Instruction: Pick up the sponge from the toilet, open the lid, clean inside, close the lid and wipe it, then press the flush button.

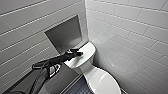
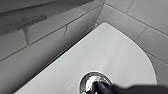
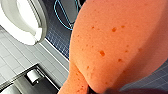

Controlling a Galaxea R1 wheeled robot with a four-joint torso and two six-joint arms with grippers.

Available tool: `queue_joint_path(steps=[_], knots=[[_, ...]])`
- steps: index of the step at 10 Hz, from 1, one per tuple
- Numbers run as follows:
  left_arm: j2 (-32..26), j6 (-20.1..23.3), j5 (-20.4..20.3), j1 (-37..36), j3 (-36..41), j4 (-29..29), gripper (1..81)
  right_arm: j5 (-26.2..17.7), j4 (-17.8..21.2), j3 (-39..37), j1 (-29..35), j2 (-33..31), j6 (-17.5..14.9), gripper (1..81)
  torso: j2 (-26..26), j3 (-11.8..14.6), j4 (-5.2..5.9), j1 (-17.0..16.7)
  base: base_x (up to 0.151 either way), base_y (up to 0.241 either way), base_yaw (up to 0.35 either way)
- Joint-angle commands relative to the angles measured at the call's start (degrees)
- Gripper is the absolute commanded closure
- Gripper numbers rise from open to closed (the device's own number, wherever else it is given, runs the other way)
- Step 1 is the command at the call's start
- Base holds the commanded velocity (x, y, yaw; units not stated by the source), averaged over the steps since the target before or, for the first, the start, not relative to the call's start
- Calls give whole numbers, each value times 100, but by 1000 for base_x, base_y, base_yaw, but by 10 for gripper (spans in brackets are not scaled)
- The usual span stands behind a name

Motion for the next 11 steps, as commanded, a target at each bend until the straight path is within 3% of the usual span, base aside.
queue_joint_path(steps=[1,6,9,11], knots=[[107,37,46,-778,-9,55,811,-453,-123,92,-202,100,-21,811,0,0,0,0,0,0,0],[644,90,20,-225,-801,284,811,-444,-123,92,-229,109,-21,811,0,0,0,0,0,0,0],[890,81,-261,189,-1231,645,811,-443,-114,92,-255,127,-21,811,-2,0,0,-2,0,0,0],[899,29,-270,119,-1214,636,811,-444,-114,92,-255,127,-21,811,-2,2,0,-2,0,0,0]])
